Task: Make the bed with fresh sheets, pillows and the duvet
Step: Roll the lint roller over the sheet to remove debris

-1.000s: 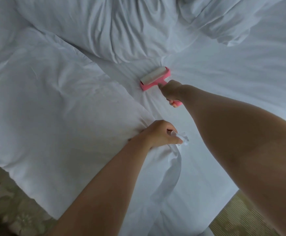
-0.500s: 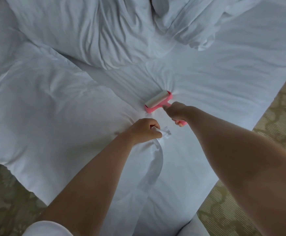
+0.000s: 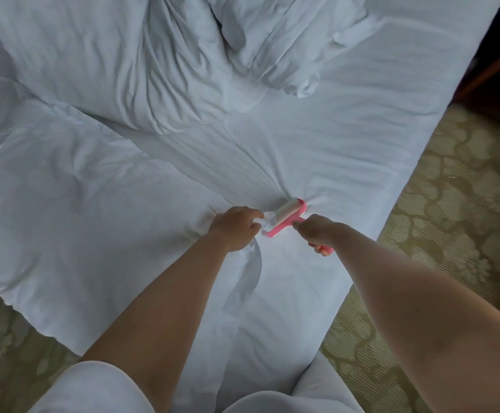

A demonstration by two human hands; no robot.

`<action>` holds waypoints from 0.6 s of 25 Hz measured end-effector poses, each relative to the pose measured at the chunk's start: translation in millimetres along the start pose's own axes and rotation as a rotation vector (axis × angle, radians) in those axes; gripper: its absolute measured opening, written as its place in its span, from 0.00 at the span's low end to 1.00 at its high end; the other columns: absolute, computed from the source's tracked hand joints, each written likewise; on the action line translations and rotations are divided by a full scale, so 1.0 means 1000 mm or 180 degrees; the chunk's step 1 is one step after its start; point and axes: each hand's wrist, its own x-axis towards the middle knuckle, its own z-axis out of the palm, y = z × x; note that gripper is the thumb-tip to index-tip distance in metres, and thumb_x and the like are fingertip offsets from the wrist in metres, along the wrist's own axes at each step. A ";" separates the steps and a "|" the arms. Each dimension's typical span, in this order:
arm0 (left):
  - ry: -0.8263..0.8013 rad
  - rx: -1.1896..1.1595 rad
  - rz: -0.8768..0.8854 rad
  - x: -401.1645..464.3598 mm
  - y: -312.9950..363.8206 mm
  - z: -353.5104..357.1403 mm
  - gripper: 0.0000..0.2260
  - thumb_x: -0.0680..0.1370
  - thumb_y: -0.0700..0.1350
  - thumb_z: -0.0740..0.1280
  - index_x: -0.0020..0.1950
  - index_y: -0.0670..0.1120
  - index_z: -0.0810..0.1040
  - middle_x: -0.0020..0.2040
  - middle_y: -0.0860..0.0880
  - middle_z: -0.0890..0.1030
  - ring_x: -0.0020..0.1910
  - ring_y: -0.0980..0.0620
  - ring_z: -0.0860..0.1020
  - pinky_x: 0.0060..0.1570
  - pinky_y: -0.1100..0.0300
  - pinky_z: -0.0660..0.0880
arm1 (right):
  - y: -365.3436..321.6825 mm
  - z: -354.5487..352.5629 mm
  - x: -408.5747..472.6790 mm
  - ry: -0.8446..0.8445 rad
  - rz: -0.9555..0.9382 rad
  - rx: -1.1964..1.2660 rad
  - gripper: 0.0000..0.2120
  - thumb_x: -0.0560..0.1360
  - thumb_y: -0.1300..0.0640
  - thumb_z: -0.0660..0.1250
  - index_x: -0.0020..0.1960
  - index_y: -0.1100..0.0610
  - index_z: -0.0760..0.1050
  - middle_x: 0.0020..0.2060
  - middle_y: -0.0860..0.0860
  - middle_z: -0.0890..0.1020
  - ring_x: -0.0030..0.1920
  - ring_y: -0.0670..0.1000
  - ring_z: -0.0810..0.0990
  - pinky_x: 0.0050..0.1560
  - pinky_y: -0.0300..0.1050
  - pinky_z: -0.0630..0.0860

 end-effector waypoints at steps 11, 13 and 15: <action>0.0012 0.0486 0.0111 -0.030 0.019 -0.002 0.23 0.79 0.38 0.57 0.74 0.51 0.64 0.71 0.49 0.69 0.68 0.46 0.69 0.66 0.51 0.67 | 0.077 0.012 -0.073 0.0368 0.0144 0.1105 0.19 0.78 0.44 0.57 0.40 0.59 0.65 0.29 0.53 0.68 0.25 0.49 0.64 0.25 0.37 0.61; -0.0115 0.0455 0.0118 -0.042 0.017 0.002 0.23 0.79 0.39 0.57 0.74 0.52 0.64 0.71 0.49 0.69 0.69 0.46 0.69 0.67 0.52 0.67 | 0.087 0.021 -0.090 0.0477 0.0107 0.1214 0.19 0.79 0.43 0.55 0.40 0.59 0.65 0.29 0.53 0.68 0.26 0.50 0.64 0.25 0.38 0.62; -0.0146 0.0517 0.0095 -0.054 0.011 0.010 0.22 0.79 0.42 0.57 0.73 0.54 0.65 0.71 0.50 0.69 0.69 0.46 0.69 0.67 0.53 0.67 | 0.094 0.031 -0.107 0.0567 0.0048 0.1327 0.19 0.79 0.43 0.55 0.41 0.59 0.66 0.30 0.53 0.69 0.26 0.50 0.65 0.27 0.39 0.62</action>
